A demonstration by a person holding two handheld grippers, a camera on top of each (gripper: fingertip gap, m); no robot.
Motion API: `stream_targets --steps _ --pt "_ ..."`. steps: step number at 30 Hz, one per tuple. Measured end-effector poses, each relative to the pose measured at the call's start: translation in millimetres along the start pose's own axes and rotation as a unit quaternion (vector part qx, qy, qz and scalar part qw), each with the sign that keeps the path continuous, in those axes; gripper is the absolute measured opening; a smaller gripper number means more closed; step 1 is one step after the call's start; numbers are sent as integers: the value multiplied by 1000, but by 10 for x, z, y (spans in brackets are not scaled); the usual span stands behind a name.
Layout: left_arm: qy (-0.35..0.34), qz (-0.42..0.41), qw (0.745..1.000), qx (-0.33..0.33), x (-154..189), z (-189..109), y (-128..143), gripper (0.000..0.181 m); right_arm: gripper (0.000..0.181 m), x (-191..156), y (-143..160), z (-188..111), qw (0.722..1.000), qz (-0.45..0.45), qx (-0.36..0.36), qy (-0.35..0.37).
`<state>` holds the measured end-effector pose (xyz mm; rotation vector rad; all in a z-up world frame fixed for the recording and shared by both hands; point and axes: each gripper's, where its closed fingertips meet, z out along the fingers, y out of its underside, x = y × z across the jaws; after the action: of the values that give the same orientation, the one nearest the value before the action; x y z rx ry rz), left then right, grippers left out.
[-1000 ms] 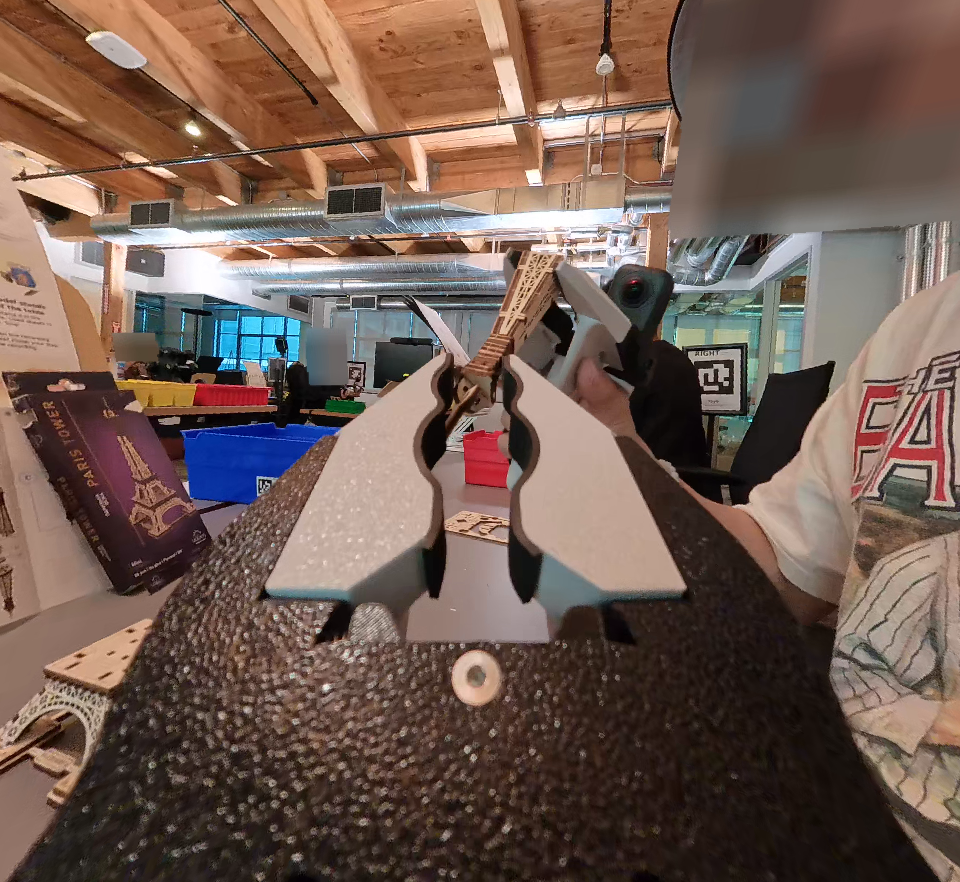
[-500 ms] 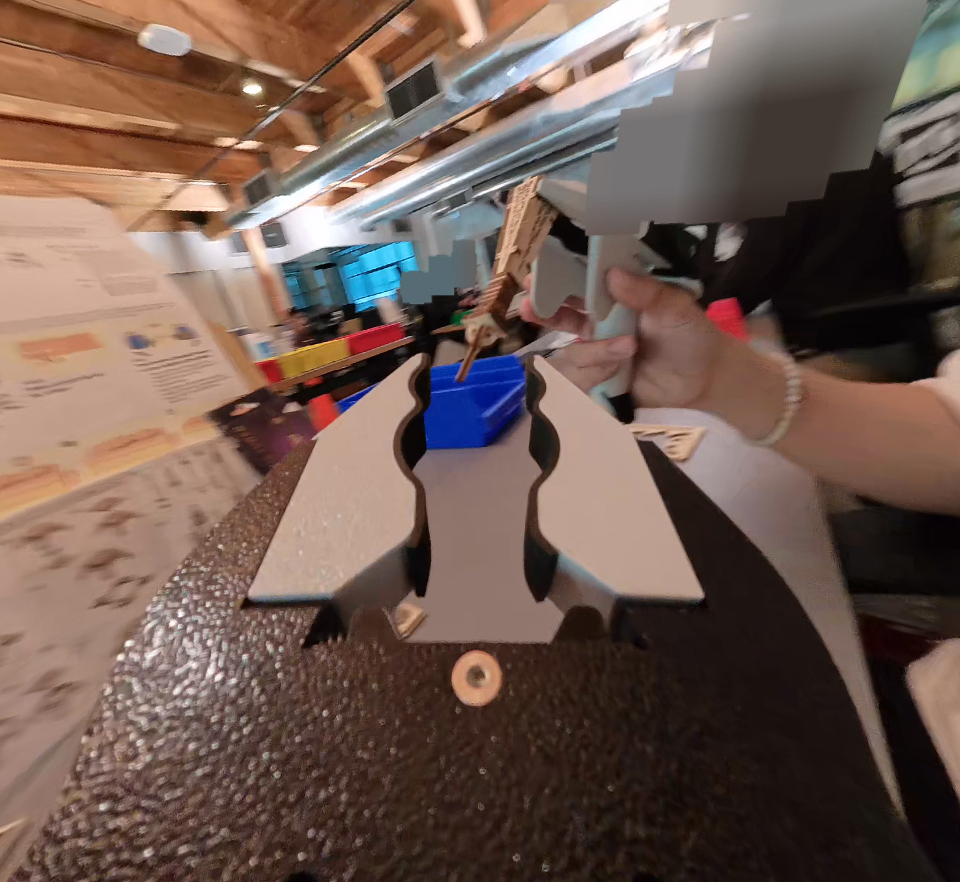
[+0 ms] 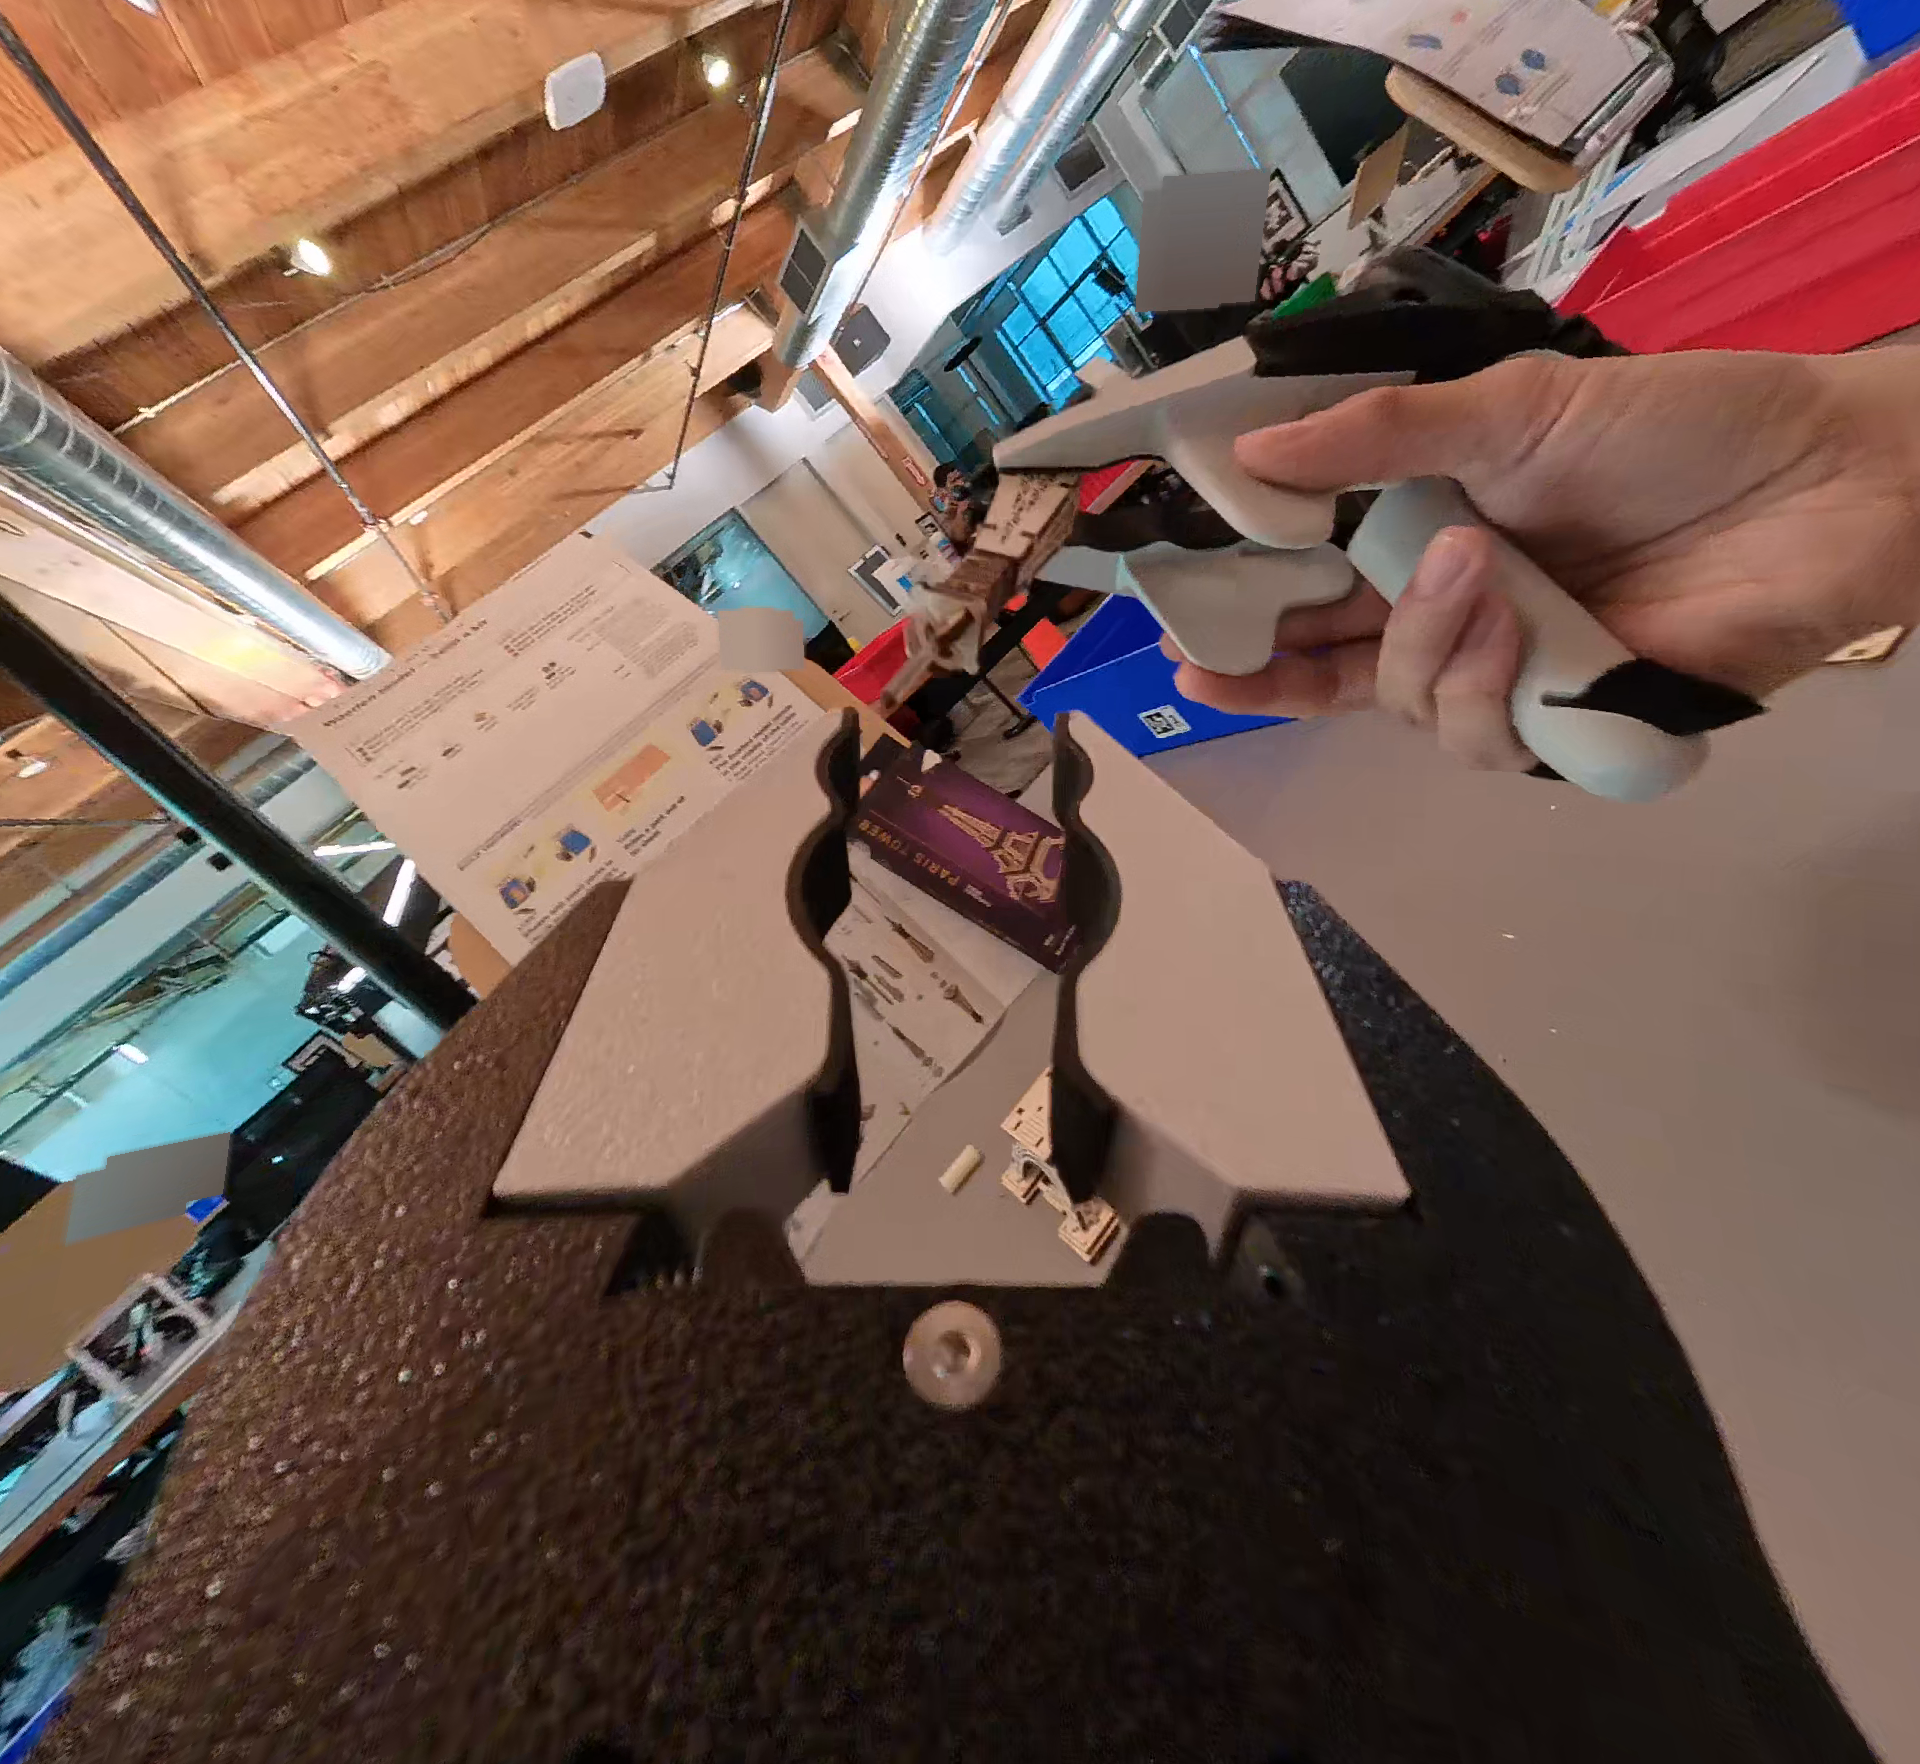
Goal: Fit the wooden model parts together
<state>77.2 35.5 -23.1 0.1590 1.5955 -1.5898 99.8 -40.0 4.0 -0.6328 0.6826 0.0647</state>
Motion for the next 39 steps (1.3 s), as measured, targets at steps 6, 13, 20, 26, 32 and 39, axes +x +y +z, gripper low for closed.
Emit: stream_targets --steps 6,13,20,26,32,39 --pt "-2 14 1000 14 -5 -28 -149 34 20 -44 172 -6 999 30 6 35" --pt "4 -3 1000 24 -4 -125 -332 12 21 -266 257 30 1000 11 -10 1" --pt "97 -232 968 6 -81 -274 -524 12 88 -640 436 -6 936 -311 -146 -81" --pt "162 -320 933 -17 22 -370 -689 12 74 -791 566 -26 894 -398 -182 -99" --pt "198 -321 923 -81 176 -445 -698 12 52 -970 781 -118 885 -373 -226 -165" --pt "213 -360 902 -109 181 -491 -655 12 21 -930 818 -104 903 -317 -236 -169"
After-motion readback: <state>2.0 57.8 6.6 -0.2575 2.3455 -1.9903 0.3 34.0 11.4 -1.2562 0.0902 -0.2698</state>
